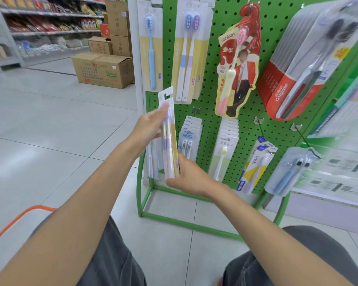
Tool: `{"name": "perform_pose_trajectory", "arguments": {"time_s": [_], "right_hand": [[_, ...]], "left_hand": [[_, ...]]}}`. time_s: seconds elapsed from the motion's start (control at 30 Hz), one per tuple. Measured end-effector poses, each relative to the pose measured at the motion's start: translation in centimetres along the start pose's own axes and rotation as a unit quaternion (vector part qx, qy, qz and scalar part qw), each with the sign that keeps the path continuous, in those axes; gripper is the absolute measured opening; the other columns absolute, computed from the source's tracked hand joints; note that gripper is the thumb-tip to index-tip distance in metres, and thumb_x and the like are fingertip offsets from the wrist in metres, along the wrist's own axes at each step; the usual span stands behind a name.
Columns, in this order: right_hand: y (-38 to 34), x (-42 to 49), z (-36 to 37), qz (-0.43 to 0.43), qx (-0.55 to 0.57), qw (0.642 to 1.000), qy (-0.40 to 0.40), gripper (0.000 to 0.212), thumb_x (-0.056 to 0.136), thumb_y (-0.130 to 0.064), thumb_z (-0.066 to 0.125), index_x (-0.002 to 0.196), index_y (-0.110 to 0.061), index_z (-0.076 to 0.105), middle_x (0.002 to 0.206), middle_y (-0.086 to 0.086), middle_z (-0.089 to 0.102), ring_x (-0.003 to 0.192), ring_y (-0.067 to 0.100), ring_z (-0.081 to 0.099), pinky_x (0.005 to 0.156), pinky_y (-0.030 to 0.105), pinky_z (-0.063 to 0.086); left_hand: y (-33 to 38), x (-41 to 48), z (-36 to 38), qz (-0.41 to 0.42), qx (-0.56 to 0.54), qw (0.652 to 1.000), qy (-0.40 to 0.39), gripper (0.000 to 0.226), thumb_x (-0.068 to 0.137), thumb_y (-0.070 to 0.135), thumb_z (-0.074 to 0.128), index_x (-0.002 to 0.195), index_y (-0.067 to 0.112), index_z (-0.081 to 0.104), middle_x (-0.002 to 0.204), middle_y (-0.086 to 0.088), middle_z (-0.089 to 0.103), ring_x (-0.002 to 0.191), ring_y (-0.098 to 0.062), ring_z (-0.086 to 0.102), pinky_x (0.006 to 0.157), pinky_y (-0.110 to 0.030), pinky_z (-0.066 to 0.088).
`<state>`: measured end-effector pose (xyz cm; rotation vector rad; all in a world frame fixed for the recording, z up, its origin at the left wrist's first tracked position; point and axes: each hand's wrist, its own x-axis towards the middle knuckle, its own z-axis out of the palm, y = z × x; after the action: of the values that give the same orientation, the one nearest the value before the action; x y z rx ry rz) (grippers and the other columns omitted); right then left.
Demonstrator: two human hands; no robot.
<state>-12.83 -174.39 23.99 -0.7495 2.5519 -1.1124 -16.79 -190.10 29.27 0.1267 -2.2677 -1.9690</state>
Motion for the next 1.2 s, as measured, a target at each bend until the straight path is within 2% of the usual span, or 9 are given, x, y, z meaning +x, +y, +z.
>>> {"name": "perform_pose_trajectory", "arguments": {"time_s": [0.1,0.23,0.4,0.63,0.73,0.87,1.0,1.13,1.2], "right_hand": [[-0.1,-0.2,0.1,-0.005,-0.027,1.000,0.004,0.079,0.087,-0.017,0.064,0.151,-0.028,0.018,0.069,-0.014,0.042,0.058,0.000,0.044,0.046,0.008,0.034],[0.2,0.0,-0.3,0.021,0.001,1.000,0.007,0.095,0.085,-0.031,0.071,0.154,-0.038,0.006,0.097,0.000,0.056,0.069,0.009,0.054,0.067,0.022,0.048],[0.5,0.4,-0.1,0.017,0.042,0.998,0.037,0.108,0.071,-0.052,0.082,0.151,-0.035,0.013,0.083,-0.025,0.039,0.072,-0.006,0.046,0.062,0.014,0.034],[0.5,1.1,-0.1,0.009,0.096,0.995,0.036,0.072,0.070,-0.038,0.085,0.129,-0.034,0.045,0.119,-0.018,0.063,0.109,0.003,0.060,0.095,0.030,0.050],[0.3,1.4,-0.9,0.025,0.137,0.989,0.046,0.068,0.072,-0.025,0.085,0.128,-0.029,0.046,0.113,-0.013,0.067,0.102,0.002,0.063,0.087,0.028,0.051],[0.0,1.3,-3.6,0.083,0.221,0.965,0.116,0.066,0.079,-0.017,0.079,0.132,-0.023,0.041,0.101,-0.002,0.068,0.080,0.008,0.063,0.066,0.021,0.044],[0.3,0.8,-6.1,0.086,0.276,0.938,0.190,0.057,0.081,-0.016,0.077,0.130,-0.024,0.047,0.106,0.001,0.070,0.087,0.014,0.064,0.071,0.029,0.043],[0.4,0.4,-6.8,0.058,0.286,0.919,0.266,0.008,0.092,-0.017,0.064,0.099,-0.018,0.067,0.091,-0.008,0.071,0.072,0.004,0.058,0.066,0.021,0.042],[0.4,0.5,-6.9,0.051,0.271,0.910,0.308,0.015,0.094,-0.019,0.062,0.083,-0.011,0.067,0.070,-0.017,0.065,0.060,-0.005,0.053,0.064,0.017,0.041]], "left_hand": [[-0.5,0.0,0.4,0.011,0.033,0.999,-0.002,0.099,0.076,0.058,0.074,0.152,0.018,0.026,0.137,0.000,0.050,0.117,-0.017,0.058,0.100,-0.040,0.050],[-0.2,0.4,0.3,0.040,-0.054,0.997,0.042,0.051,0.093,0.024,0.066,0.135,0.023,0.037,0.133,-0.007,0.055,0.108,-0.019,0.064,0.079,-0.034,0.056],[0.5,0.1,0.3,0.044,-0.131,0.990,0.035,0.035,0.103,0.007,0.040,0.136,0.017,0.045,0.124,-0.015,0.062,0.102,-0.025,0.064,0.079,-0.041,0.053],[1.0,-0.7,0.0,0.020,-0.253,0.966,-0.053,0.032,0.105,0.008,0.032,0.128,0.015,0.054,0.109,-0.007,0.069,0.091,-0.021,0.068,0.077,-0.037,0.056],[0.8,-1.0,0.7,-0.002,-0.245,0.964,-0.107,0.032,0.106,0.017,0.032,0.128,0.012,0.055,0.113,-0.008,0.069,0.100,-0.024,0.067,0.085,-0.040,0.055],[0.3,-1.4,1.7,-0.042,-0.204,0.964,-0.167,0.033,0.107,0.026,0.029,0.116,0.016,0.059,0.106,-0.006,0.074,0.099,-0.024,0.070,0.079,-0.040,0.058],[-0.2,-1.6,2.1,-0.058,-0.150,0.965,-0.205,0.033,0.107,0.029,0.030,0.118,0.021,0.060,0.110,-0.005,0.074,0.100,-0.022,0.070,0.084,-0.041,0.057],[-0.5,-1.5,2.1,-0.077,-0.117,0.961,-0.238,0.034,0.105,0.035,0.034,0.121,0.026,0.063,0.126,-0.014,0.065,0.109,-0.026,0.061,0.100,-0.048,0.046],[-0.6,-1.5,2.1,-0.085,-0.108,0.960,-0.243,0.035,0.105,0.037,0.035,0.125,0.026,0.062,0.130,-0.017,0.062,0.110,-0.026,0.062,0.098,-0.047,0.047]]}}
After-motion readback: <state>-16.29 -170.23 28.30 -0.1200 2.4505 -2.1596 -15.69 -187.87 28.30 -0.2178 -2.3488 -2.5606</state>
